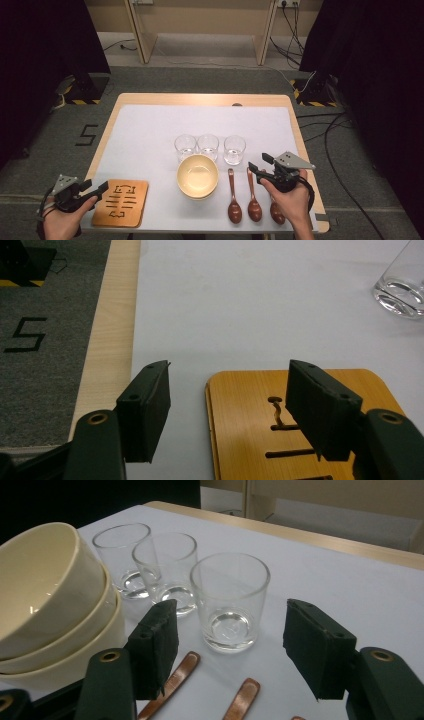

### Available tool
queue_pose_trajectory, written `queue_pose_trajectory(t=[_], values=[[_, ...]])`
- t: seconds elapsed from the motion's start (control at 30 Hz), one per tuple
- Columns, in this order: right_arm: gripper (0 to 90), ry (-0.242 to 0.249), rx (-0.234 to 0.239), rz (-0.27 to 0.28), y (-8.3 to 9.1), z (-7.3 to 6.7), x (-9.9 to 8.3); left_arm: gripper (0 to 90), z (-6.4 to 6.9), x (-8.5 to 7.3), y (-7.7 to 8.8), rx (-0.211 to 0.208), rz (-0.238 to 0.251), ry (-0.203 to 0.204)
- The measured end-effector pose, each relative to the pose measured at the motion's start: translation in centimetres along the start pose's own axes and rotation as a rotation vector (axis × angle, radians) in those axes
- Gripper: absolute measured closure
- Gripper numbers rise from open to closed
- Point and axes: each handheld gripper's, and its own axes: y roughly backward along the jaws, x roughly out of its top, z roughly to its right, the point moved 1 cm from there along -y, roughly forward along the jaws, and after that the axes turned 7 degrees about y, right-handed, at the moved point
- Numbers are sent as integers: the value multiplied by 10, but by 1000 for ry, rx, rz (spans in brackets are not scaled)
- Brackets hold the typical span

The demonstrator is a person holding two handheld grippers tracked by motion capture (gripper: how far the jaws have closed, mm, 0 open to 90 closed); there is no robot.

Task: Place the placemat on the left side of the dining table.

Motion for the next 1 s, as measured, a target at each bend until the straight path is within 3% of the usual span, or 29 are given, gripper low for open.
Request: queue_pose_trajectory(t=[0.2, 0.3, 0.5, 0.67, 1.0], values=[[412, 8, 37, 29, -4, -7, 7, 340, 0, 1, 2, -5, -3, 21], [421, 21, 47, 32, -6, -13, 10, 337, 2, 1, 3, -24, -10, 9], [426, 56, 9, 58, -10, -29, 19, 330, 5, 1, 11, -36, -4, -10], [481, 77, 22, 79, -12, -41, 28, 329, 6, 6, 15, -18, 8, -45], [490, 104, 85, 104, -27, -66, 46, 342, 7, 3, 9, -44, -4, -41]])
